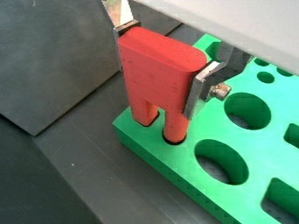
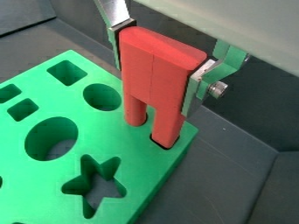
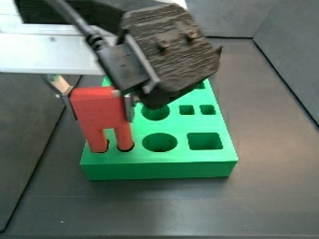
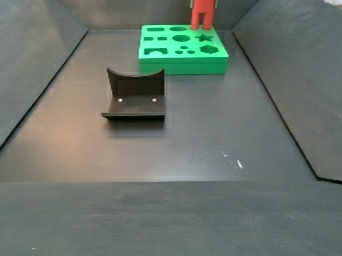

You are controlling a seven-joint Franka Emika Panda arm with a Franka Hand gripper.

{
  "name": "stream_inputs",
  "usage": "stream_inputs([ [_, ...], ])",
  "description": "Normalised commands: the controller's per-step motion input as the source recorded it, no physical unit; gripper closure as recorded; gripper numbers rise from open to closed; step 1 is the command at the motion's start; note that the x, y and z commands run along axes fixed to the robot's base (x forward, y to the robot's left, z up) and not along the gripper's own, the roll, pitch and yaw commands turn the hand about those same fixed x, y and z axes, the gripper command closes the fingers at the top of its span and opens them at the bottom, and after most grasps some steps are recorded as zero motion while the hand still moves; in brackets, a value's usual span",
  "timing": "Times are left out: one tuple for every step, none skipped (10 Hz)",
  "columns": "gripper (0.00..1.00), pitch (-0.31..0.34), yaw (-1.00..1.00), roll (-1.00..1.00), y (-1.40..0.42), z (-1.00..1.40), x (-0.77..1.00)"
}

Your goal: Insert the square-circle object.

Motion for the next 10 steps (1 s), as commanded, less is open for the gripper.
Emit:
stream_inputs([
  [1.0,-0.097,-0.13,0.04,-0.05,-0.59,0.04],
  [1.0,-0.123,-0.21,0.03,-0.05,-0.59,0.0],
  [1.0,-0.154,-0.07,-0.04,0.0,-0.56,-0.17],
  [1.0,-0.15,0.0,-0.06,0.01,-0.46,-0.28],
  [1.0,-0.131,0.0,0.0,0.03,-0.41,-0.17],
  [1.0,-0.104,0.0,0.02,0.03,-0.43,-0.07],
  [1.0,-0.071,-0.04,0.06,0.0,-0.4,0.0],
  [1.0,-0.043,-0.18,0.08,0.0,-0.4,0.03],
  [1.0,-0.044,-0.17,0.1,0.0,-0.41,0.0],
  [1.0,-0.043,-0.15,0.12,0.0,-0.41,0.0],
])
